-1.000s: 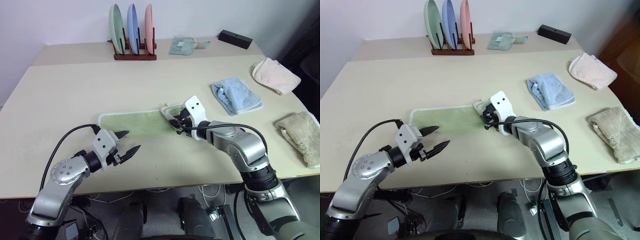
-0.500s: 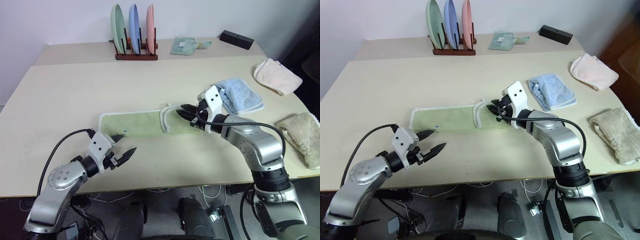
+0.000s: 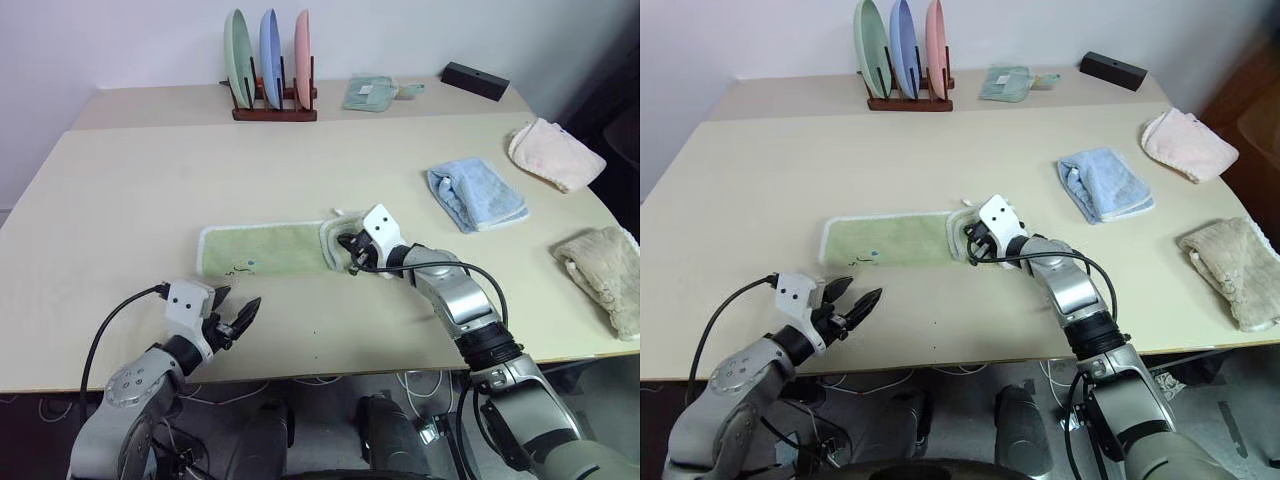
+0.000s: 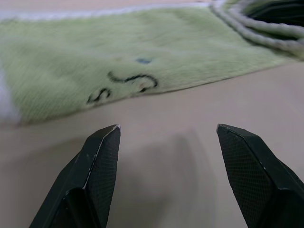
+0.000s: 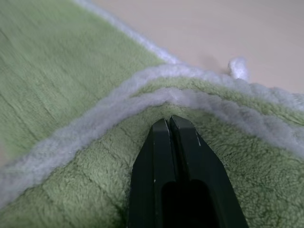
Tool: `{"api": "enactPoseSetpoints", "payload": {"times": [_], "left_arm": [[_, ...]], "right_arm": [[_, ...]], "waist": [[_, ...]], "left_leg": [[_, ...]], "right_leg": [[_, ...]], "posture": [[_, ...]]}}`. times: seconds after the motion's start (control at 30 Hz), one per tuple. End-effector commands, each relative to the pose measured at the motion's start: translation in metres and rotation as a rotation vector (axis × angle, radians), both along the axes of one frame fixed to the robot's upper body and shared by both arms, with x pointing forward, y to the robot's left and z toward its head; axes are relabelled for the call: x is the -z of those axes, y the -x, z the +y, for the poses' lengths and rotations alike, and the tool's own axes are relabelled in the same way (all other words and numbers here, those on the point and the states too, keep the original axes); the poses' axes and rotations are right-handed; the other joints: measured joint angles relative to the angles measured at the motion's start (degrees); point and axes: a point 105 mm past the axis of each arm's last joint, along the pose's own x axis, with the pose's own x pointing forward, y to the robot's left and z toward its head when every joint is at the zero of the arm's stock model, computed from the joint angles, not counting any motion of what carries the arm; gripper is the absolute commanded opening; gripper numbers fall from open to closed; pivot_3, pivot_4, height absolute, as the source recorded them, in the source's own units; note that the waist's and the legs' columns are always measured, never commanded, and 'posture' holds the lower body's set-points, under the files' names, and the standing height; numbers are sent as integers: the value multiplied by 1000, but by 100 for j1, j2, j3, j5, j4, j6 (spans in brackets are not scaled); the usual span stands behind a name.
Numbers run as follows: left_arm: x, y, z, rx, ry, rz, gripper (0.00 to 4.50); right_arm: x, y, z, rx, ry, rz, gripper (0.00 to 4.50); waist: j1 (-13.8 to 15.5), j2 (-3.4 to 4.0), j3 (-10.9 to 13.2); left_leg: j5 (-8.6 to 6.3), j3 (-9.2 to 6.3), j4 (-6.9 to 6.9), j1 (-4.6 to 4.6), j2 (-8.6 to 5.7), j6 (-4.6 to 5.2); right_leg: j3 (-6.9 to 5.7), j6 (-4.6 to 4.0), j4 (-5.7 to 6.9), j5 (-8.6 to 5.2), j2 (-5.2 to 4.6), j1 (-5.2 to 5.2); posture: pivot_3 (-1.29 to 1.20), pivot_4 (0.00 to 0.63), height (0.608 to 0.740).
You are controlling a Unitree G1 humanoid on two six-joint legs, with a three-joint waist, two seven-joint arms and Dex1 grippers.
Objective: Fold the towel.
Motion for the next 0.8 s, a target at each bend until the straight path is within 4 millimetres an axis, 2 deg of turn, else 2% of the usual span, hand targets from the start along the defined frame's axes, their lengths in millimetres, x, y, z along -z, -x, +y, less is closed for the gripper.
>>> {"api": "enactPoseSetpoints", "payload": {"times": [0.03,0.1,0.2,0.3,0.43,0.63,0.73,0.8], "left_arm": [[-10,1,3,-89,84,8,3856],[-6,-1,9,-177,169,59,4500],[-7,-9,14,-270,319,104,4500],[-8,-25,21,-365,451,142,4500],[-9,-46,26,-441,621,190,4500],[-10,-66,18,-450,725,241,4500],[-12,-71,19,-469,770,241,3612],[-14,-73,22,-484,800,232,2608]], "right_arm": [[-58,6,6,-106,-99,-140,574],[-76,16,9,-180,-92,-192,1360],[-89,31,12,-259,-86,-218,2836],[-88,49,19,-343,-46,-233,4308],[-81,70,25,-425,-33,-212,4308],[-76,78,26,-424,-15,-210,4308],[-76,81,26,-418,-13,-211,4350],[-74,82,25,-414,-8,-209,4350]], "waist": [[1,1,1],[5,1,1],[15,-1,0],[36,-3,-2],[41,-5,-3],[53,-5,-3],[63,-5,-3],[68,-6,-3]], "left_leg": [[0,-1,1,0,0,0],[0,-1,1,-1,0,0],[0,-10,3,0,0,0],[0,-17,7,0,-1,0],[0,-20,13,1,-3,-1],[1,-20,14,7,-4,-3],[2,-21,15,8,-7,-4],[2,-22,15,8,-9,-4]], "right_leg": [[-1,0,0,0,0,0],[-1,1,0,0,0,1],[-8,2,0,0,0,5],[-16,2,-1,1,0,11],[-19,3,-3,1,-1,19],[-19,2,-2,1,-1,24],[-19,1,-5,0,-4,29],[-19,1,-6,0,-5,29]], "posture": [[0,150,740],[0,150,740],[0,150,740],[0,150,740],[0,150,740],[0,150,740],[0,150,740],[0,150,740]]}}
